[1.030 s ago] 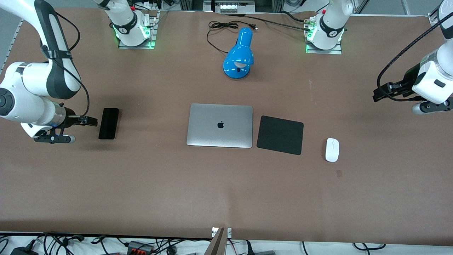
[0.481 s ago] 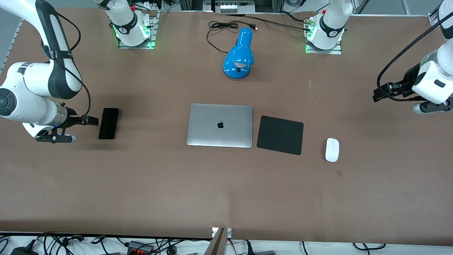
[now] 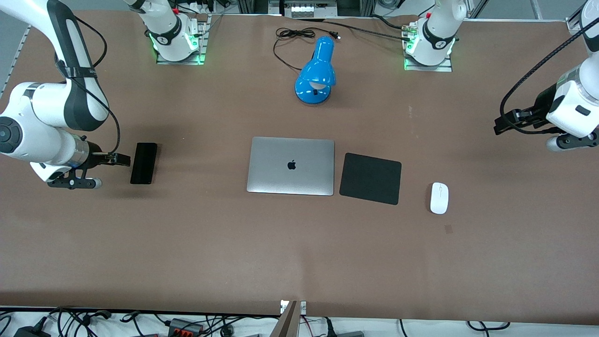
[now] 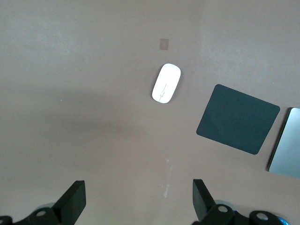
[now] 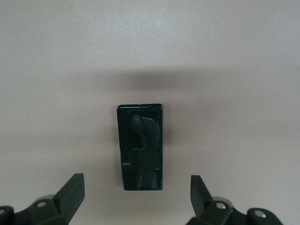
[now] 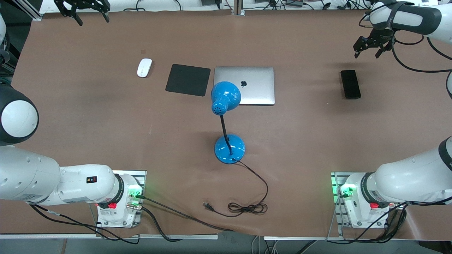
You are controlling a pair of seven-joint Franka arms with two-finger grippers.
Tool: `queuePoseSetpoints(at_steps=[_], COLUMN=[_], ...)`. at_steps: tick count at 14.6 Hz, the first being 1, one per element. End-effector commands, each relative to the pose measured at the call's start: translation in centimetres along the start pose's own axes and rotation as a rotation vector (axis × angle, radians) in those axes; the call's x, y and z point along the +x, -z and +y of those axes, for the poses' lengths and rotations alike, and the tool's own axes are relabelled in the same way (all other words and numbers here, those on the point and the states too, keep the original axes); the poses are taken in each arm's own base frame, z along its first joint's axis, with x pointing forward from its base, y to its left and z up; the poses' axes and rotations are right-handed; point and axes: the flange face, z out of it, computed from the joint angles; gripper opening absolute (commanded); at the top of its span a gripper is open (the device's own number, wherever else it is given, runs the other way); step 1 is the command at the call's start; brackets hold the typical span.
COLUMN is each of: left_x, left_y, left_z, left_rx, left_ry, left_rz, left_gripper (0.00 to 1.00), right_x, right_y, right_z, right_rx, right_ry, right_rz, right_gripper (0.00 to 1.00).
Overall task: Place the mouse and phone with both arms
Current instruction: 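Lower the right gripper and grasp the black phone, then lift the phone with the right gripper while the left gripper grasps the mouse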
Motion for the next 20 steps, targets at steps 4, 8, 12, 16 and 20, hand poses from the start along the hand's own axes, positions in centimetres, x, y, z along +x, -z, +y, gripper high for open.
queuePoseSetpoints(at_steps=[4, 8, 12, 16, 20], left_x=[-0.1, 0.0, 2.2, 8.9, 12.1], left_y=[0.3, 0.3, -2.3, -10.7, -19.6], left_z=[-0.4, -0.4, 0.1, 4.0, 6.9], left_rx=[-0.018, -0.021, -0.020, -0.041, -0.030], left_ry=[0.000, -0.001, -0.014, -0.087, -0.124], left_rz=[-0.007, -0.003, -0.041, -0.145, -0.121], left_gripper=[1.00, 1.00, 1.00, 1.00, 1.00], right_x=[0.0, -1.1, -2.1, -1.9, -1.8], right_y=[-1.2, -5.8, -8.2, -10.5, -12.6], right_z=[-1.6, -1.7, -1.7, -1.6, -1.3], right_rx=[-0.008, -0.003, 0.001, 0.006, 0.008], right_ry=[0.011, 0.014, 0.008, 0.003, -0.002], right_rz=[0.013, 0.067, 0.090, 0.070, 0.054], right_gripper=[1.00, 1.00, 1.00, 1.00, 1.00])
